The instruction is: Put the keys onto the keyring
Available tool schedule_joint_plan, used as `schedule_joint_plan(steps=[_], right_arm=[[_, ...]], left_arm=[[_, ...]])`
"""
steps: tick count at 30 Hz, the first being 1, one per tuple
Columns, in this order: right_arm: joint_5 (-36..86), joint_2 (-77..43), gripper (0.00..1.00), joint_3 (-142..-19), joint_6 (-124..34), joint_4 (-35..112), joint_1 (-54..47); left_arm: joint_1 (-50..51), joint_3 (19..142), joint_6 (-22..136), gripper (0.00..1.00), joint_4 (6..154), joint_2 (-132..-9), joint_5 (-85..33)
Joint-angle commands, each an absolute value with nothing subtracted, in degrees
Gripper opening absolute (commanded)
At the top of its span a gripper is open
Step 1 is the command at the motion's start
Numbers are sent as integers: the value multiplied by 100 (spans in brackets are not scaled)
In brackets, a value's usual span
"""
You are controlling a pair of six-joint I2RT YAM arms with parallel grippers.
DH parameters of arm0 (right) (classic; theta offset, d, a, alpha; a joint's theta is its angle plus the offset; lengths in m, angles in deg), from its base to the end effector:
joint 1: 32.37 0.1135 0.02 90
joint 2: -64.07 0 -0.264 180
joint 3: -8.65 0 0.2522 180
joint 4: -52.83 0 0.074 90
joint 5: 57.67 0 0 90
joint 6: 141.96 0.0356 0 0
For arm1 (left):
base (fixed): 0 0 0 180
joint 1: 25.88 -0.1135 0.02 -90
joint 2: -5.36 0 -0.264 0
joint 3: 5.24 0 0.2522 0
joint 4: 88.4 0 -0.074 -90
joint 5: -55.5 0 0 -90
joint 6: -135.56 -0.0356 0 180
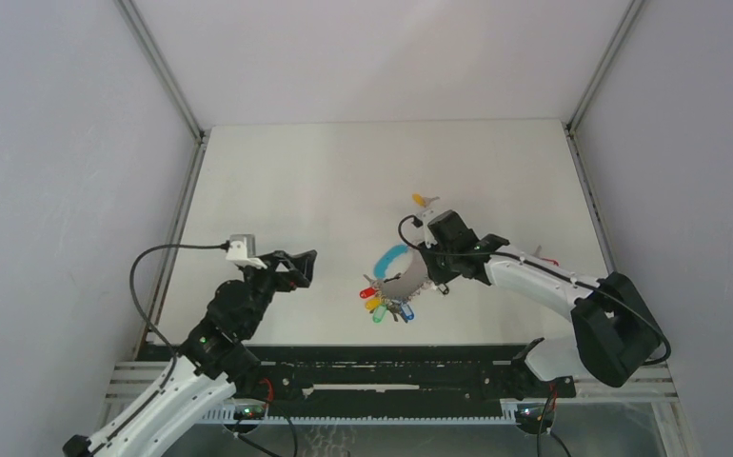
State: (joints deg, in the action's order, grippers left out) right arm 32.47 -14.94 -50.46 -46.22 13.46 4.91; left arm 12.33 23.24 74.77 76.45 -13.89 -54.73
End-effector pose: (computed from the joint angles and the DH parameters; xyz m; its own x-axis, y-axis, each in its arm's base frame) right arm 0.2092 0.1591 0.1926 -0.7410 -0.4384 -0.5086 -0.5333 0.8445 0.0490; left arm 0.1070 -0.0686 0.2299 -0.2221 -0.4079 -0.8856 0.2311 0.8603 -0.4543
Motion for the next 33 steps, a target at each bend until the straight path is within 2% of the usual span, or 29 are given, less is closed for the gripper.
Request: schedule_joint_plan(steps=[1, 3, 6, 8, 10, 12, 15, 19, 26, 33], right_arm=[[3329, -1165, 27, -4898, -4028, 1315, 599], [3427, -1000, 38, -4819, -3950, 1298, 688], [3654, -545, 47, -4730, -3819, 1231, 822], [3762, -88, 62, -4669, -3752, 1158, 873], [3926, 554, 70, -4616, -3693, 1032, 892], [4054, 1172, 75, -4540, -3661, 894, 894], [4268, 2124, 94, -4425, -3556, 639, 861], [4580, 3370, 99, -4396, -3394, 209, 841], [4931, 5793, 100, -4522, -3157, -188, 832], [5508, 6752, 100, -4678, -3064, -506, 949]], left_arm=[[1200, 3226, 7872, 100, 6430, -894, -5926], [1200, 3528, 7891, 100, 5960, -774, -6017], [1200, 4023, 7890, 100, 5270, -697, -6147], [1200, 4374, 7813, 100, 4816, -706, -6190], [1200, 4751, 7616, 100, 4308, -735, -6209], [1200, 5009, 7434, 100, 3964, -740, -6246], [1200, 5246, 7243, 100, 3626, -638, -6320], [1200, 5403, 6839, 100, 3576, -262, -6391], [1200, 5458, 6164, 100, 3773, 363, -6545], [1200, 5046, 6121, 100, 3907, 797, -6697]])
